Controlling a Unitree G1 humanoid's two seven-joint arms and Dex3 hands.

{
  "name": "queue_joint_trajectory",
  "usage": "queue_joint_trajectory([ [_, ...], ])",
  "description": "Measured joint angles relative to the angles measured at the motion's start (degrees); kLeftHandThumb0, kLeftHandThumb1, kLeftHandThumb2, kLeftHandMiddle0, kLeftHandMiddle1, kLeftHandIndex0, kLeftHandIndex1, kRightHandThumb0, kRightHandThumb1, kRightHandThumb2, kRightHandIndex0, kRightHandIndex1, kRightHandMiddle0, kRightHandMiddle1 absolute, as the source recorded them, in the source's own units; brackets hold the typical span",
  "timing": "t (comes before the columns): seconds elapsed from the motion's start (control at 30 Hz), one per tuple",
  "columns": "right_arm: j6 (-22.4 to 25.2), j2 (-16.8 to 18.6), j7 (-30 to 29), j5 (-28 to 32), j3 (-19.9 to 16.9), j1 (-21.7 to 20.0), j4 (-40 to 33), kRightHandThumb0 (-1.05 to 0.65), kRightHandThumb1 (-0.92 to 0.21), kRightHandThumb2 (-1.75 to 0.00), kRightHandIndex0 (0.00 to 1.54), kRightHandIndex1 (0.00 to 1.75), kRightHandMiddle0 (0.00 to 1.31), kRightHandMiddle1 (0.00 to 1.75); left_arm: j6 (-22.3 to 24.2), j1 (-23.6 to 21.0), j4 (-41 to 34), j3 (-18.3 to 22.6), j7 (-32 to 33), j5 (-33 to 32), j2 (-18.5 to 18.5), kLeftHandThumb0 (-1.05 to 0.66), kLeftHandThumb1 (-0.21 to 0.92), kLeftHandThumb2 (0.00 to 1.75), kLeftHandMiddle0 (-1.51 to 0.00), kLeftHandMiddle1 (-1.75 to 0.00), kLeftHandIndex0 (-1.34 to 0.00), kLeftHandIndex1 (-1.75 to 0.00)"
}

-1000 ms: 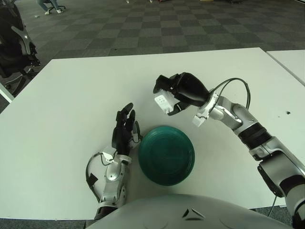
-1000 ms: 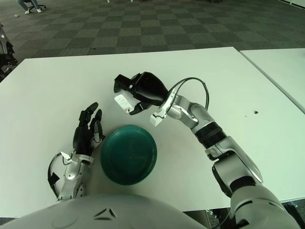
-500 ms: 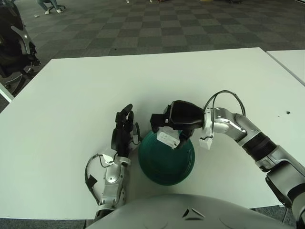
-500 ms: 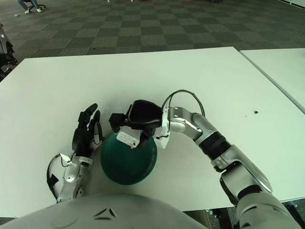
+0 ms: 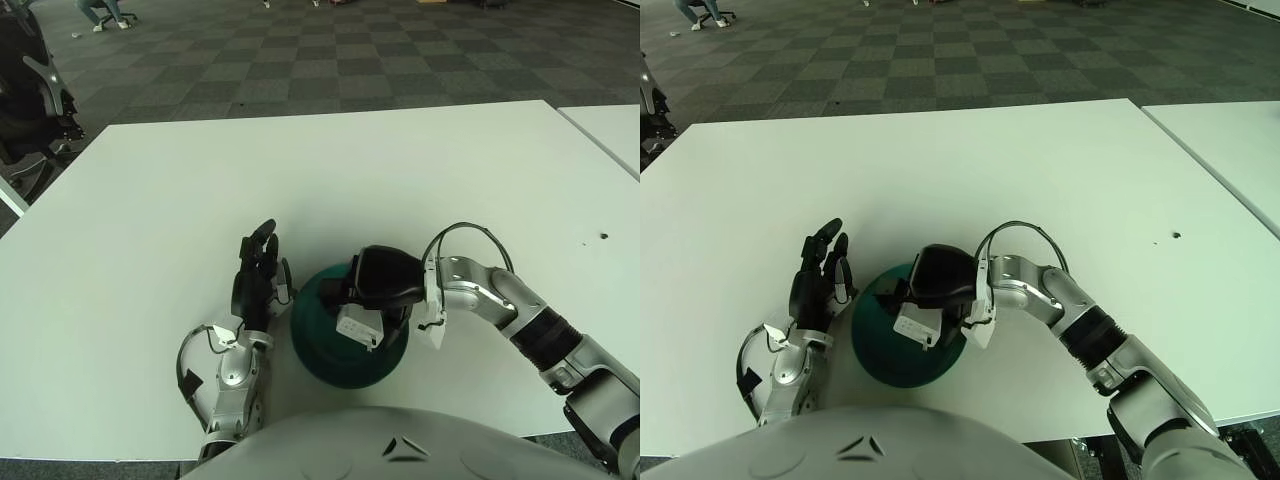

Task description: Put the charger into the plate.

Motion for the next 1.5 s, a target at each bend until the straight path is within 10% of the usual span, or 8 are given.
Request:
queue_joint_trajectory([
  [0.13, -0.82, 0.53, -4.39, -3.68, -0.49, -0.95, 0.89, -0.36, -0.88, -0.57, 0.73, 1.75, 0.23, 1.75, 0.16, -0.02, -0.13, -0.03, 0.15, -0.42, 0.00, -0.75, 0.92, 0.91, -0.29, -0.01, 0.00, -0.82],
  [0.4, 1.08, 0.24, -13.65, -13.45, -1.70, -0.23, -1.06, -0.85, -0.92, -0.82, 0.23, 1.66, 0.06, 1.48, 0.24, 0.03, -0.49, -0.12, 0.80, 0.25, 0.02, -0.74, 0.92, 0.94, -0.26, 0.00, 0.00, -0.73],
  [0.6, 3.08, -0.25, -16.73, -17.69, -1.99, 0.27, -3.59, -0.93, -0.92, -0.97, 0.19, 0.41, 0.01, 0.70, 1.11, 0.26, -1.37, -0.22, 1.97, 1.46, 0.02, -0.74, 0.92, 0.98, -0.28, -0.01, 0.00, -0.70],
  [0.7, 4.22, -0.71, -17.34, -19.84, -1.99, 0.26, -4.78, -0.95, -0.92, -1.03, 0.17, 0.15, 0.00, 0.50, 1.83, 0.56, -1.77, -0.32, 2.00, 1.18, 0.02, -0.74, 0.92, 0.99, -0.29, -0.01, 0.00, -0.70],
  [1.5, 5.65, -0.59, -12.51, -13.29, -2.27, -0.50, -4.65, -1.05, -0.92, -1.03, 0.03, 0.00, 0.00, 0.02, 1.32, 0.54, -0.97, 0.16, 0.34, -2.89, 0.02, -0.78, 0.92, 0.93, -0.21, 0.00, 0.00, -0.58],
])
